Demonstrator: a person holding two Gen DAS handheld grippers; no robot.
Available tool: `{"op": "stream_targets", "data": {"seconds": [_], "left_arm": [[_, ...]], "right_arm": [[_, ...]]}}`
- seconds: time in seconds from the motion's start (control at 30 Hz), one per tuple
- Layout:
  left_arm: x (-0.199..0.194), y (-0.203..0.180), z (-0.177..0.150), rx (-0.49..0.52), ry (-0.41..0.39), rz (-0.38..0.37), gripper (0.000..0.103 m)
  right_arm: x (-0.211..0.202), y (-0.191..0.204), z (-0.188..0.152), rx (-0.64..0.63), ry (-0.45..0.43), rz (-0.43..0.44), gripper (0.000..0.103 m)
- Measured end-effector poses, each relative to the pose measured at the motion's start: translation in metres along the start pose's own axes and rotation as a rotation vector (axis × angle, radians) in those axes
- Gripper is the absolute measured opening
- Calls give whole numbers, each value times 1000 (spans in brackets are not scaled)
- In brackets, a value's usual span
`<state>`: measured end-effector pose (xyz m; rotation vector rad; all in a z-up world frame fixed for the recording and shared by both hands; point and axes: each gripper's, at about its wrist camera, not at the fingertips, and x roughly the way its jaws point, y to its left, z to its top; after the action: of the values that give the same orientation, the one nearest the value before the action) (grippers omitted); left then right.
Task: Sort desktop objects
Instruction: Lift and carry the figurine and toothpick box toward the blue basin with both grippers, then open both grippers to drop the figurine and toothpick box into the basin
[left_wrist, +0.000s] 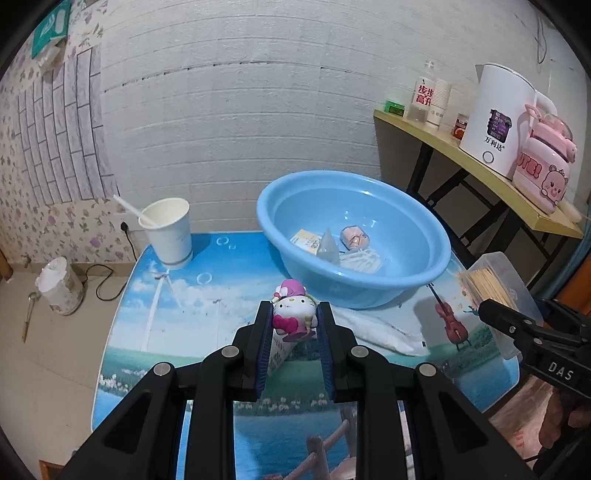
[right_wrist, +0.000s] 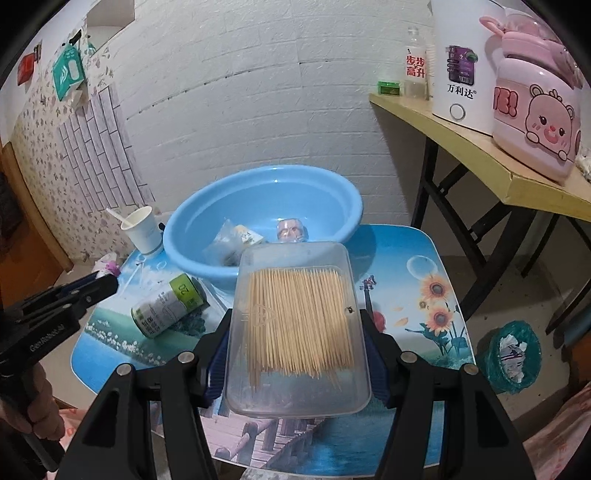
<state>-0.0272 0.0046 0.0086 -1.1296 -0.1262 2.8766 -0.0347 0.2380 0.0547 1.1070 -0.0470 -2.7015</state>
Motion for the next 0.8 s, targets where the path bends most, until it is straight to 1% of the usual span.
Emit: {"op": "stream_targets", "data": {"seconds": [0.2,0.4,0.53,0.8], "left_arm": [[1,-4,14,19,-14,3,22],[11,-10,25,41,-1,11,22],[19,-16,30,53,7,24,22],[43,-22,42,55,46,10,22]], "right_arm": [[-1,4,10,-23,-25,4,63],[4,9,23,-38,-41,33,63],[14,12,33,-47,-39,50,63],[39,19,44,-71,-17,76,63]]}}
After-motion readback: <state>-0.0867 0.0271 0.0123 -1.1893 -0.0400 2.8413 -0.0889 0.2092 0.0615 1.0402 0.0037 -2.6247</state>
